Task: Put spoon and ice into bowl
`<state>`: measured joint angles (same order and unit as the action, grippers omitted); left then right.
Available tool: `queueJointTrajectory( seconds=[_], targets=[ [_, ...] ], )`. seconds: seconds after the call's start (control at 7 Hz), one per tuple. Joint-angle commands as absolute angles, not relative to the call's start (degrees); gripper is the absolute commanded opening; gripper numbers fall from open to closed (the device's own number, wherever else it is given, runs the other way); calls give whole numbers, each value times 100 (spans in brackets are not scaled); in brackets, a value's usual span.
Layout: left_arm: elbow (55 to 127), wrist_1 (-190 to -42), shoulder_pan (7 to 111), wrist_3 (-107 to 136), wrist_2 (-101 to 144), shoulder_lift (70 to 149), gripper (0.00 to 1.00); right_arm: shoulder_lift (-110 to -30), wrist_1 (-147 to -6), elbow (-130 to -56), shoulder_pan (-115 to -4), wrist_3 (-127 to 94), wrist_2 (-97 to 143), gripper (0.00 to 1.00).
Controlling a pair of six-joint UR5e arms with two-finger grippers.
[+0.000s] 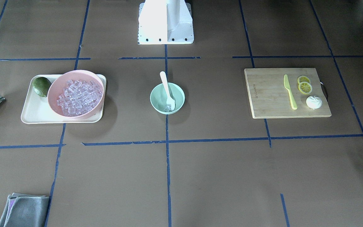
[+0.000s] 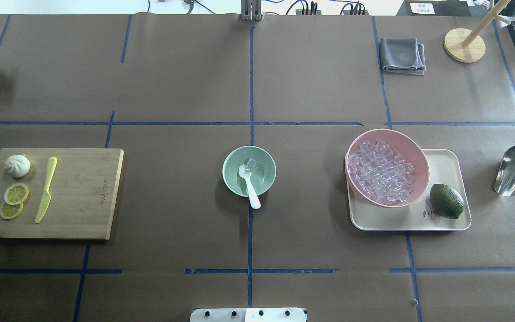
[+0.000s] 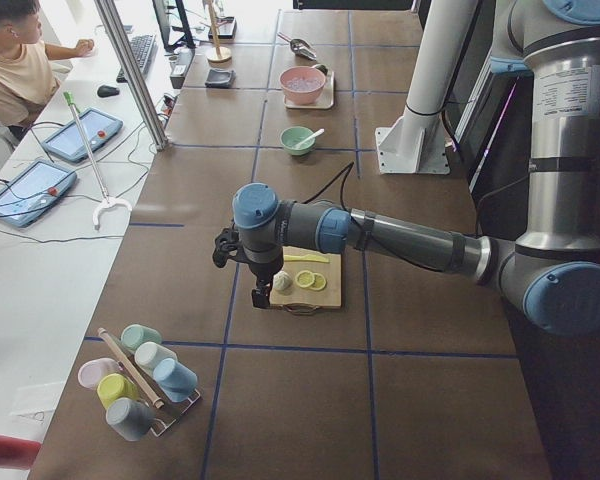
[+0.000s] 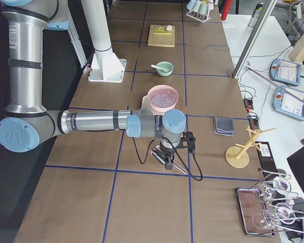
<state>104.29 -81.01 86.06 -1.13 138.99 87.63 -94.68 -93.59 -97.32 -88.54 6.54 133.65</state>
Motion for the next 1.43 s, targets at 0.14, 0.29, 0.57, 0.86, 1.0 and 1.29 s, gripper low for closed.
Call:
queueJointTrajectory(
  seconds=[0.14,0.29,0.57,0.86,1.0,1.29],
  targets=[
    [10031,-7496,8789,-237,14203,8851,100,-9379,-10112,-9518,-9237,1282,13289,99],
    [9793,-7680,8798,-629,14212,8859,100,-9352,-10186,-9536,-9324,1553,13289,99],
    [9800,-7725,8885,-650,14186,8833,100,-9386,-10160,-9606,-9281,1582,13166,100],
    [9887,-7805,9184,-651,13370,8781,100,-9466,-10134,-9545,-9290,1573,13227,100],
    [10053,-7726,9193,-555,13351,8754,100,-9501,-10134,-9580,-9290,1547,13219,100],
    [9914,-7805,9176,-326,13351,8710,100,-9492,-10134,-9580,-9281,1503,13201,100]
  ],
)
